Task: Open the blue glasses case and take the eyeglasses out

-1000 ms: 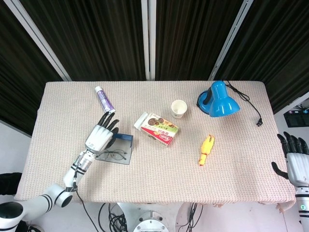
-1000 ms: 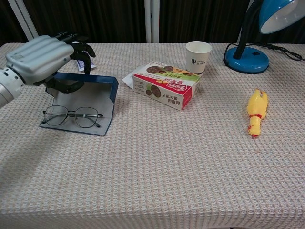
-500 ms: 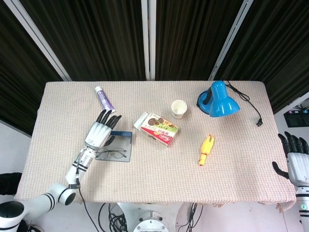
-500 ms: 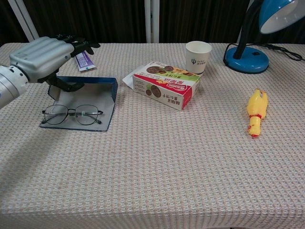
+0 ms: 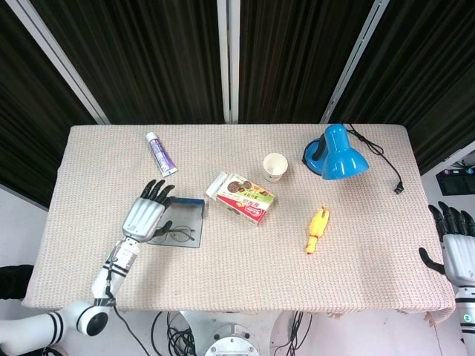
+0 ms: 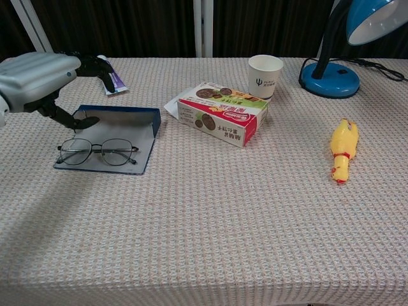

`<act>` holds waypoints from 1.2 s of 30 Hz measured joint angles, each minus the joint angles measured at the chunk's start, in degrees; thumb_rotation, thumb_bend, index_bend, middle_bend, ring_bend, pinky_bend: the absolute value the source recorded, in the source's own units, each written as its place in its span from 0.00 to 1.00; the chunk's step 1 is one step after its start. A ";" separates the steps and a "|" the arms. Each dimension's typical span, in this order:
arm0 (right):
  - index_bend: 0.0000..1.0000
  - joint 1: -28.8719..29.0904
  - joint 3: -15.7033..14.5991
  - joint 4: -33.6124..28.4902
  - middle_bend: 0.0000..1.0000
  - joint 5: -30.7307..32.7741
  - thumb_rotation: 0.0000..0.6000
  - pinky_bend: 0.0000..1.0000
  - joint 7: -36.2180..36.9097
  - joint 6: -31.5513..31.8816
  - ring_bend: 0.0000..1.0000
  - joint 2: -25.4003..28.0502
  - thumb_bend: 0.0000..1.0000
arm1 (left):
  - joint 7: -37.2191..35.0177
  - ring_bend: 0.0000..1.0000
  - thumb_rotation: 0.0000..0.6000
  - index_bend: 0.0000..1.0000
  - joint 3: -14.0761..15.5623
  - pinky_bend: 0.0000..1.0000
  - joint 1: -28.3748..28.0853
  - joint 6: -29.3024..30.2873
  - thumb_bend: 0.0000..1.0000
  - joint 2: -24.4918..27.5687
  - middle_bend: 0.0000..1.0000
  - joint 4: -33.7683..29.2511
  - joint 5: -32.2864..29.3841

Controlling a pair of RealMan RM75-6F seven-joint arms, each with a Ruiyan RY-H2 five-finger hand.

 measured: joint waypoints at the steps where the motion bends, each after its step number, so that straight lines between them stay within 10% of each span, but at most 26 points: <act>1: 0.00 0.08 -0.01 0.09 0.00 0.00 1.00 0.00 0.00 -0.15 0.00 -0.05 0.25 | 0.85 0.00 1.00 0.33 0.40 0.06 0.59 0.18 0.31 0.61 0.12 -1.64 -0.50; 11: 0.00 0.14 -0.07 -0.30 0.00 -0.27 1.00 0.00 -0.54 0.05 0.00 0.02 0.25 | 7.47 0.00 1.00 0.33 5.08 0.05 5.14 2.44 0.31 1.97 0.14 -7.84 -3.39; 36: 0.00 0.21 -0.02 0.36 0.00 0.32 1.00 0.00 0.21 -0.57 0.00 -0.06 0.25 | 3.52 0.00 1.00 0.44 3.17 0.05 4.34 0.08 0.34 -5.60 0.14 2.05 -3.02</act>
